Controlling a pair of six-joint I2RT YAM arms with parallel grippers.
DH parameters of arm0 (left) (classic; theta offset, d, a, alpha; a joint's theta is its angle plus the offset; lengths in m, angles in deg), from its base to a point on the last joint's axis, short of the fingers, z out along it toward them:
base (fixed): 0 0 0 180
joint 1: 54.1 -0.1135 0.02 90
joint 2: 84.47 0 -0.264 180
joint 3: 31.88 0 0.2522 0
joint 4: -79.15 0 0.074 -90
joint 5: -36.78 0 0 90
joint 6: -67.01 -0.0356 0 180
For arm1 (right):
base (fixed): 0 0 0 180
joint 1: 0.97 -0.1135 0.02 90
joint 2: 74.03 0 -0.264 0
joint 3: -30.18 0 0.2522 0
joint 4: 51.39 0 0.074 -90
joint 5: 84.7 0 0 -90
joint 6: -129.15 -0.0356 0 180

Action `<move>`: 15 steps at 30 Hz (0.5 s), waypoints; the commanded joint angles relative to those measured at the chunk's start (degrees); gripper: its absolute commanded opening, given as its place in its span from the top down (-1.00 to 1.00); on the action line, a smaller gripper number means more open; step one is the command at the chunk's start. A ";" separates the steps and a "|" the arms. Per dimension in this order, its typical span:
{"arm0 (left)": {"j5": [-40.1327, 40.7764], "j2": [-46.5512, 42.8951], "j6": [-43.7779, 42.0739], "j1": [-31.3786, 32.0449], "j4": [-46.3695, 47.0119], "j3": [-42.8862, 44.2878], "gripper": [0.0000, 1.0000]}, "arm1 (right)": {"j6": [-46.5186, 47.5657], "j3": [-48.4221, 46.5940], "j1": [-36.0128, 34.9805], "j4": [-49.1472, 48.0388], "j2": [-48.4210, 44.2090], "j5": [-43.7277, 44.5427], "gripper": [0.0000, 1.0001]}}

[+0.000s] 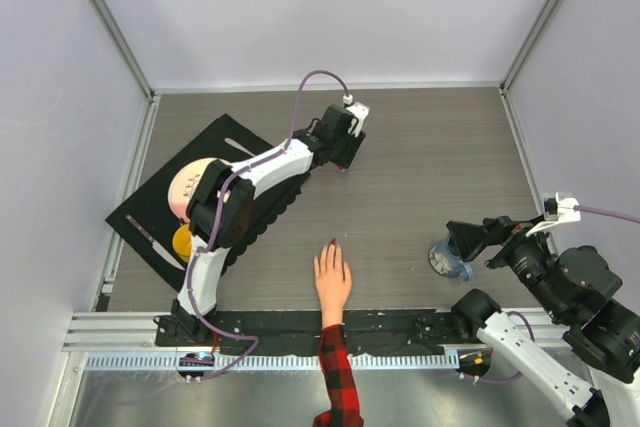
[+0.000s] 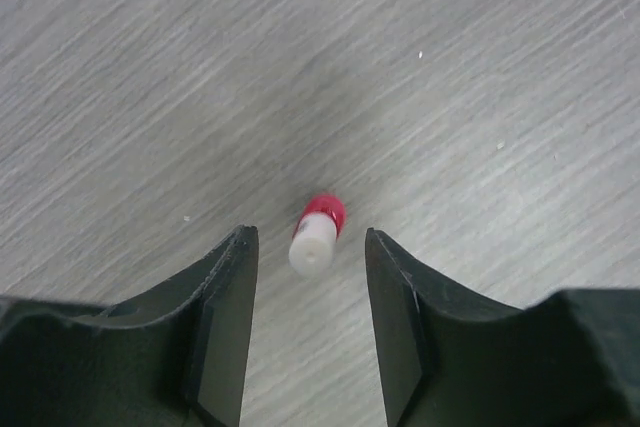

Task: Paint the nails

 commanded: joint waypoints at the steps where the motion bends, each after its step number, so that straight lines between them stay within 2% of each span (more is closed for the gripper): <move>1: -1.08 -7.79 0.27 -0.37 -2.57 4.90 -0.01 | -0.42 -4.12 0.21 1.54 3.34 7.00 -0.99; 4: -2.66 -14.02 0.80 -0.37 -4.42 6.04 -0.02 | -1.38 -8.51 0.30 5.85 7.81 16.48 -0.99; 8: -7.04 -24.74 1.77 -0.46 -6.44 6.48 -0.08 | 0.89 -15.89 0.13 8.58 14.14 23.89 -0.99; 12: -10.47 -38.86 2.91 -0.37 -9.87 6.40 -0.24 | 4.76 -23.62 0.21 6.57 18.89 26.90 -0.99; 14: -11.54 -44.24 2.82 -0.37 -9.70 4.47 -0.32 | 7.30 -24.43 0.21 4.38 19.69 26.46 -0.99; 15: -12.06 -46.80 2.91 -0.37 -9.61 1.94 -0.42 | 8.53 -23.47 0.21 0.62 19.43 24.20 -1.00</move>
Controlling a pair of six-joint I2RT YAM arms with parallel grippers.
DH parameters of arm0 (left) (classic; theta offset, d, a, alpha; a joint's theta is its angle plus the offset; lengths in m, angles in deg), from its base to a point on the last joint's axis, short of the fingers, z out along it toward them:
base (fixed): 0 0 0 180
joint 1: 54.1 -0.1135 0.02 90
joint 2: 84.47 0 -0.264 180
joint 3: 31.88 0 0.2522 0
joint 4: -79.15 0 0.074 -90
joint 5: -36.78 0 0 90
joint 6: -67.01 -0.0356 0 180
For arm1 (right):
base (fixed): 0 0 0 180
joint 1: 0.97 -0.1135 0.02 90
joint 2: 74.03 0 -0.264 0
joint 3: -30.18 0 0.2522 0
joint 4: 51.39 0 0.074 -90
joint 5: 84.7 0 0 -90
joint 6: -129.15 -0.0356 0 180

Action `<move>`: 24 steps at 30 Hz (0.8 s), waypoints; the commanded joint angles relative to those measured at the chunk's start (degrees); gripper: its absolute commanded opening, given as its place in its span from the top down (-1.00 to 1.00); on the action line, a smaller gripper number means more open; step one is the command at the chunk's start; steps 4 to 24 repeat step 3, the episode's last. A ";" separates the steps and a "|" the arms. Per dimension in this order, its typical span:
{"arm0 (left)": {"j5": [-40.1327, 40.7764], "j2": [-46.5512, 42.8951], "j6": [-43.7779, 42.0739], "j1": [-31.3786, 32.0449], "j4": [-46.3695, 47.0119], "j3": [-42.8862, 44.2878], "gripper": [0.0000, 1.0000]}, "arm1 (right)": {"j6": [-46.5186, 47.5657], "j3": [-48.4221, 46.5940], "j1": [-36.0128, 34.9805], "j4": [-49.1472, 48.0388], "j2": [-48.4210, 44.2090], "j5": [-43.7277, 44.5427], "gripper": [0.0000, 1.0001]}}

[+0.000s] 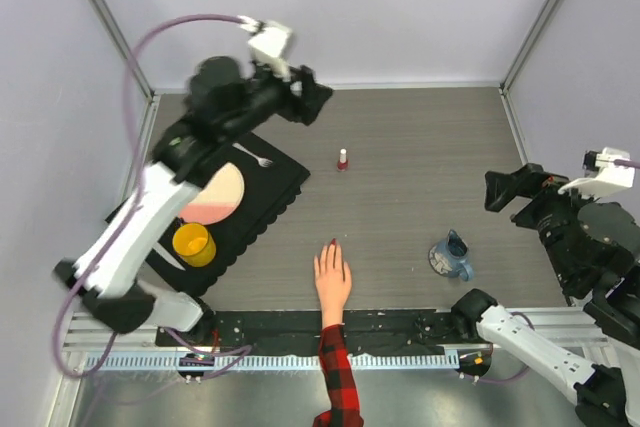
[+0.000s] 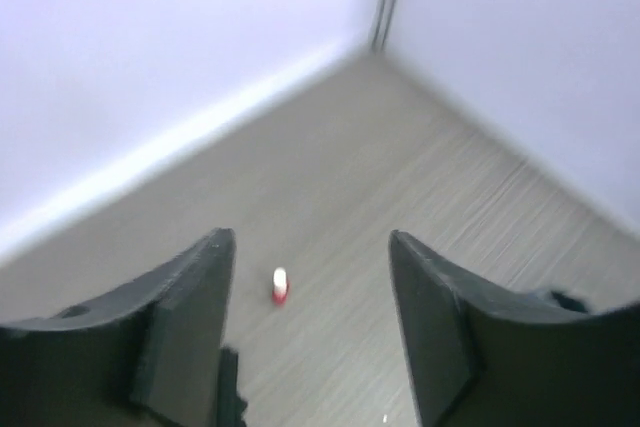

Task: Paint the nails

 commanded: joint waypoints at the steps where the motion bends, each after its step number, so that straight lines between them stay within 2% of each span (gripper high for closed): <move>1: -5.53 -15.30 0.88 -0.24 -1.63 -3.53 -0.46 | 6.16 -1.48 0.21 -8.19 1.24 1.38 -0.99; 3: -5.28 -19.20 1.58 -0.33 -3.99 -5.81 -0.99 | 5.90 -1.82 0.21 -9.09 3.08 3.03 -0.99; 24: -5.28 -19.20 1.58 -0.33 -3.99 -5.81 -0.99 | 5.90 -1.82 0.21 -9.09 3.08 3.03 -0.99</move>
